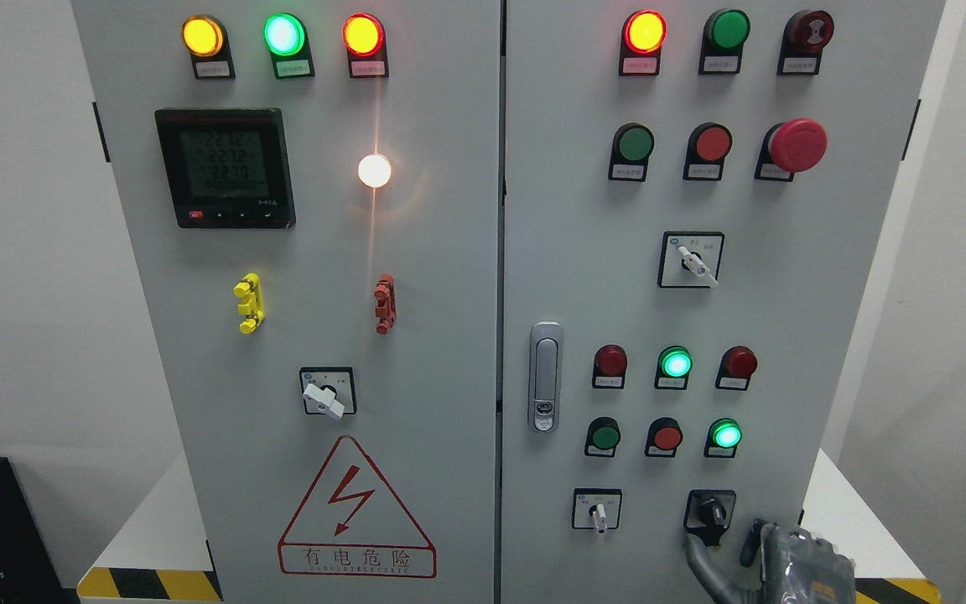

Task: Flip black knob to close circuit
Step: 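Reach the right hand up to the black rotary knob, then grip the black knob with the right hand and twist it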

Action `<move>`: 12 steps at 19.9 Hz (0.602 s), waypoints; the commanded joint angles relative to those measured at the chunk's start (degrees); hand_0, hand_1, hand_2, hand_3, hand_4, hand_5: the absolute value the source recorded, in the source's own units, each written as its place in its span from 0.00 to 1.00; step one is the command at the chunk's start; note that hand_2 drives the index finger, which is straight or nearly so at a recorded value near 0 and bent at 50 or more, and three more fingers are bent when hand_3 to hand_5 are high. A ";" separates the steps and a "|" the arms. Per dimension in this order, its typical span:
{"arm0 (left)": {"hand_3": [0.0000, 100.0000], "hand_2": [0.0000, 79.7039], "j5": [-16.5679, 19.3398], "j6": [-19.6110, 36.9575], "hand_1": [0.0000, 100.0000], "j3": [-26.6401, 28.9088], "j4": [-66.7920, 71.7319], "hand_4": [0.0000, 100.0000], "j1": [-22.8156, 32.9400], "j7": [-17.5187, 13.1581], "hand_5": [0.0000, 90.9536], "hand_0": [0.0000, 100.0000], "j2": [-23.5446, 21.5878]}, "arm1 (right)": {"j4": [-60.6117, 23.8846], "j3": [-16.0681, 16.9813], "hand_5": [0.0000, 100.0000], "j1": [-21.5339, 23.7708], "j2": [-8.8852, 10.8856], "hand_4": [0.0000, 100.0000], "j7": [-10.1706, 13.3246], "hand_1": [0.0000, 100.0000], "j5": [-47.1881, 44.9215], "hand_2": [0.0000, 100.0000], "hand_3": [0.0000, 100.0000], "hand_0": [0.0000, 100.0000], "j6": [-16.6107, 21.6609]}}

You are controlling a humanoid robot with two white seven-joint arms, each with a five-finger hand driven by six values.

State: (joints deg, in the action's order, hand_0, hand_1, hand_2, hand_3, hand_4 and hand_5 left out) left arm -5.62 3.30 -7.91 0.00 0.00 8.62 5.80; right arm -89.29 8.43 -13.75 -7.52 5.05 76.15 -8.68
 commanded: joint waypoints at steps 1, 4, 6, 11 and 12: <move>0.00 0.00 0.00 -0.05 0.56 0.00 -1.67 0.00 1.32 -0.01 0.00 0.12 0.00 | 0.96 1.23 1.00 -0.67 -0.12 0.89 0.04 0.05 0.14 0.69 0.95 0.00 -0.02; 0.00 0.00 0.00 -0.05 0.56 0.00 -1.67 0.00 1.32 -0.01 0.00 0.12 0.00 | 1.05 1.76 1.00 -0.76 -0.12 0.89 0.04 0.05 0.06 0.69 0.95 0.00 0.06; 0.00 0.00 0.00 -0.05 0.56 0.00 -1.67 0.00 1.32 -0.01 0.00 0.12 0.00 | 1.05 2.29 1.00 -0.76 -0.12 0.89 0.13 0.04 -0.03 0.69 0.95 0.00 0.07; 0.00 0.00 0.00 -0.05 0.56 0.00 -1.67 0.00 1.32 -0.01 0.00 0.12 0.00 | 1.14 2.46 1.00 -0.76 -0.12 0.89 0.13 0.05 -0.30 0.69 0.95 0.00 0.07; 0.00 0.00 0.00 -0.05 0.56 0.00 -1.67 0.00 1.32 -0.01 0.00 0.12 0.00 | 1.14 2.46 1.00 -0.76 -0.12 0.89 0.22 0.05 -0.38 0.69 0.95 0.00 0.07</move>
State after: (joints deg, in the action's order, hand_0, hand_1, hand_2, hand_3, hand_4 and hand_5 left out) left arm -5.62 3.30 -7.91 0.00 0.00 8.62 5.80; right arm -88.59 9.49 -14.40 -7.61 5.24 76.00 -8.63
